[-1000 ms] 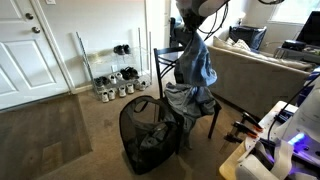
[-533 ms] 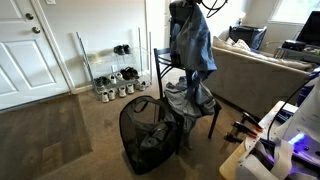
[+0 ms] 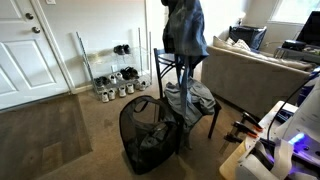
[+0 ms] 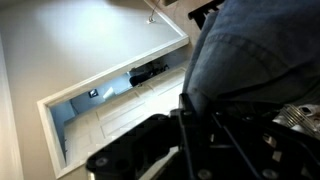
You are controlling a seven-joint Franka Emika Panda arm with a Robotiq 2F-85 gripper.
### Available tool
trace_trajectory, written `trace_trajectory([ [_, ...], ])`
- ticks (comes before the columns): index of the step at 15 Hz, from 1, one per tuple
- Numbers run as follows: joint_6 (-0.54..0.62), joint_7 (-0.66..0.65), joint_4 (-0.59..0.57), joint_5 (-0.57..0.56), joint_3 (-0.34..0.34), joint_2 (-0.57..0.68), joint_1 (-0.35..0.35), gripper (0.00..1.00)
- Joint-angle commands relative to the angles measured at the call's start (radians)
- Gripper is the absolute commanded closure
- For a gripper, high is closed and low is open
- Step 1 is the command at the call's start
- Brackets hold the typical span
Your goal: Put the pair of denim trousers in the laundry basket
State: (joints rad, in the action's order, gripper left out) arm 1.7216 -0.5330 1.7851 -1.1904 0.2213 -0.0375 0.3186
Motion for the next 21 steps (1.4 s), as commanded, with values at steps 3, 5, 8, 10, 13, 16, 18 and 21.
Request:
trace_trajectory([
  [3,-0.056,0.112,-0.099,-0.120,0.062,-0.022,-0.007,0.97],
  [5,-0.110,0.130,-0.160,-0.137,0.100,-0.005,0.018,0.97],
  [8,-0.198,0.163,-0.252,-0.185,0.146,0.018,0.041,0.97],
  [10,-0.251,0.192,-0.313,-0.225,0.175,0.036,0.062,0.97],
  [13,-0.280,0.237,-0.387,-0.277,0.200,0.064,0.090,0.97],
  [16,-0.259,0.260,-0.444,-0.316,0.208,0.093,0.111,0.97],
  [18,-0.245,0.267,-0.485,-0.343,0.209,0.123,0.126,0.97],
  [21,-0.227,0.267,-0.546,-0.396,0.211,0.171,0.158,0.97],
])
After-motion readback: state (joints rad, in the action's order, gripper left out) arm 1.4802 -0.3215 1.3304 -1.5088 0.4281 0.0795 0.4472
